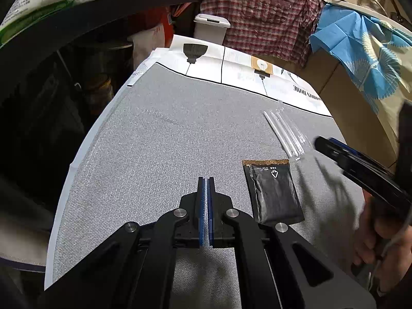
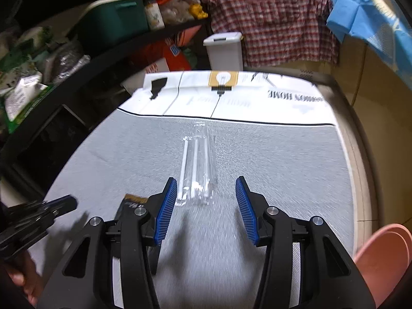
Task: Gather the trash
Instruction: 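Grasp the clear straws with the right tool while the left tool grasps the black pouch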
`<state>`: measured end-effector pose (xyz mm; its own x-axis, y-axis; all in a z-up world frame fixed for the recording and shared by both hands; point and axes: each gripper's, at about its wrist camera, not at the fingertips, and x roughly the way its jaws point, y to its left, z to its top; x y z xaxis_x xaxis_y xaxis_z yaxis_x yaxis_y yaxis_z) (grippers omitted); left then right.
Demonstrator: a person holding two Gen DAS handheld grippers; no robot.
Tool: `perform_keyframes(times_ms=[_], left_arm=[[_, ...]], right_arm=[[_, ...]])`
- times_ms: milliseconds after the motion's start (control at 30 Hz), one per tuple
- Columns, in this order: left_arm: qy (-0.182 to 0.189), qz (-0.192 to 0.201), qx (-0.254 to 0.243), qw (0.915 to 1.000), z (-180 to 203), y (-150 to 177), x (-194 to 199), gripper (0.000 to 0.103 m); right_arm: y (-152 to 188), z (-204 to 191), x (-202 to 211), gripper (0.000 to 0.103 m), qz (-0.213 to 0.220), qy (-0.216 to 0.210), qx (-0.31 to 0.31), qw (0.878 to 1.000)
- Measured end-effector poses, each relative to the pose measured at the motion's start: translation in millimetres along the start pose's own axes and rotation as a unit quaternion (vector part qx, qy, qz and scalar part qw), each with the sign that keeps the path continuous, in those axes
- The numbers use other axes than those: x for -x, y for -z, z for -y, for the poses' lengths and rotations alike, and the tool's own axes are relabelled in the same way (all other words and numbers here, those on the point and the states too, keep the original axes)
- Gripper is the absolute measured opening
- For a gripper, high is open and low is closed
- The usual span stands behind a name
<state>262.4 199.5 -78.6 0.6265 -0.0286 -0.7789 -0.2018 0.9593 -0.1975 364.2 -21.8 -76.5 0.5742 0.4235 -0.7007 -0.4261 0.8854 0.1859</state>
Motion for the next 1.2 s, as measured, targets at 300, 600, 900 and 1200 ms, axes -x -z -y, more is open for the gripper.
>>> perform_keyframes(times_ms=[300, 600, 900, 1200], left_arm=[[0.026, -0.011, -0.027, 0.9992, 17.0, 4.3, -10.0, 0.015], [0.041, -0.025, -0.053, 0.9975, 47.7, 8.8, -25.6, 0.046], [0.016, -0.039, -0.079, 0.9960, 83.8, 12.8, -43.8, 0.070], [-0.044, -0.037, -0.100, 0.9933, 101.9, 15.7, -49.6, 0.072]], right_arm=[[-3.0, 9.4, -33.4, 0.012, -0.023, -0.011, -0.016, 1.000], [3.8, 29.5, -6.6, 0.003, -0.008, -0.012, -0.031, 0.999], [29.8, 55.8, 39.6, 0.003, -0.016, 0.011, -0.039, 0.999], [63.2, 58.8, 78.0, 0.003, -0.025, 0.010, -0.038, 0.999]])
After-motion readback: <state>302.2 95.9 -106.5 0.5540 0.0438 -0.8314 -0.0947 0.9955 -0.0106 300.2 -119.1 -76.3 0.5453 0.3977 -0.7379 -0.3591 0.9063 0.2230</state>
